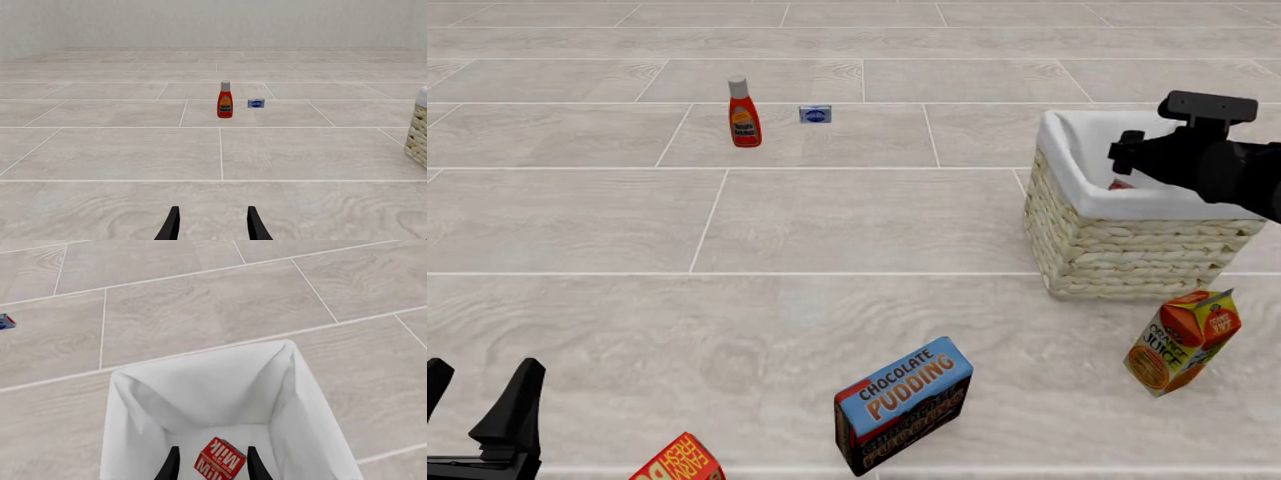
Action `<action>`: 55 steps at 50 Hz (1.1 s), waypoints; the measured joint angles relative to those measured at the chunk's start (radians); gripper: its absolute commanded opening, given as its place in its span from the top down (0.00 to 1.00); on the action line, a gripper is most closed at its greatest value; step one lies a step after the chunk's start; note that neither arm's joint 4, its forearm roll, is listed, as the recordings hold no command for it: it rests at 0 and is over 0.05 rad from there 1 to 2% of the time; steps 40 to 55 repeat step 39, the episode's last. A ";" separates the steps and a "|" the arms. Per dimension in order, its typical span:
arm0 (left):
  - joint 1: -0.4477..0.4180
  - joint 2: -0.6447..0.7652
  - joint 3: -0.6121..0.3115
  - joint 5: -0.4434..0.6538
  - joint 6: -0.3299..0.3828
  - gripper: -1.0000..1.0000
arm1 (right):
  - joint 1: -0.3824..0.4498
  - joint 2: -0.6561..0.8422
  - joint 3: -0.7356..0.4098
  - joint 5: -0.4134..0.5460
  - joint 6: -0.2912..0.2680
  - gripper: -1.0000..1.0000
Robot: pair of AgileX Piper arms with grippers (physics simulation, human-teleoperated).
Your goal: Pick the milk and place it in the basket.
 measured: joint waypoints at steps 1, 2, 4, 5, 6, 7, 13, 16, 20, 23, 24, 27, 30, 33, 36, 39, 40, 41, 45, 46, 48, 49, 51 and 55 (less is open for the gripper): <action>0.000 0.000 0.000 0.000 0.000 0.00 | 0.001 -0.002 0.000 0.000 0.001 0.00; 0.000 0.000 0.000 0.000 0.000 0.00 | 0.002 -0.004 0.001 0.000 0.003 0.00; 0.000 0.000 0.000 0.000 0.000 0.00 | 0.004 -0.007 0.002 0.001 0.006 0.00; 0.000 0.000 0.000 0.000 0.000 0.00 | 0.005 -0.009 0.002 0.001 0.007 0.00; 0.000 0.000 0.000 0.000 0.000 0.00 | 0.005 -0.010 0.002 0.002 0.008 0.00; 0.000 0.000 0.000 0.000 0.000 0.00 | 0.006 -0.012 0.003 0.002 0.009 0.00; 0.000 0.000 0.000 0.000 0.000 0.00 | 0.011 -0.020 0.004 0.006 0.015 0.00; 0.000 0.000 0.000 0.000 0.000 0.00 | 0.013 -0.024 0.005 0.007 0.017 0.00; 0.000 0.000 0.000 0.000 0.000 0.00 | 0.017 -0.030 0.008 0.008 0.021 0.00; 0.000 0.000 0.000 0.000 0.000 0.00 | 0.020 -0.034 0.011 0.008 0.024 0.00; 0.000 0.000 0.000 0.000 0.000 0.00 | 0.022 -0.036 0.012 0.008 0.025 0.00; 0.000 0.000 0.000 0.000 0.000 0.00 | 0.027 -0.042 0.016 0.007 0.027 0.00; 0.000 0.000 0.000 0.000 0.000 0.00 | 0.034 -0.049 0.021 0.005 0.029 0.00; 0.000 0.000 0.000 0.000 0.000 0.00 | 0.042 -0.058 0.027 0.003 0.031 0.00; 0.000 0.000 0.000 0.000 0.000 0.00 | 0.049 -0.070 0.035 -0.005 0.034 0.00; 0.000 0.000 0.000 0.000 0.000 0.00 | 0.057 -0.084 0.046 -0.018 0.034 0.00; 0.000 0.000 0.000 0.000 0.000 0.00 | 0.057 -0.084 0.046 -0.018 0.034 0.00; 0.000 0.000 0.000 0.000 0.000 0.00 | 0.057 -0.084 0.046 -0.018 0.034 0.00; 0.000 0.000 0.000 0.000 0.000 0.00 | 0.057 -0.084 0.046 -0.018 0.034 0.00; 0.000 0.000 0.000 0.000 0.000 0.00 | 0.057 -0.084 0.046 -0.018 0.034 0.00; 0.000 0.000 0.000 0.000 0.000 0.00 | 0.057 -0.084 0.046 -0.018 0.034 0.00; 0.000 0.000 0.000 0.000 0.000 0.00 | 0.057 -0.084 0.046 -0.018 0.034 0.00; 0.000 0.000 0.000 0.000 0.000 0.00 | 0.057 -0.084 0.046 -0.018 0.034 0.00; 0.000 0.000 0.000 0.000 0.000 0.00 | 0.057 -0.084 0.046 -0.018 0.034 0.00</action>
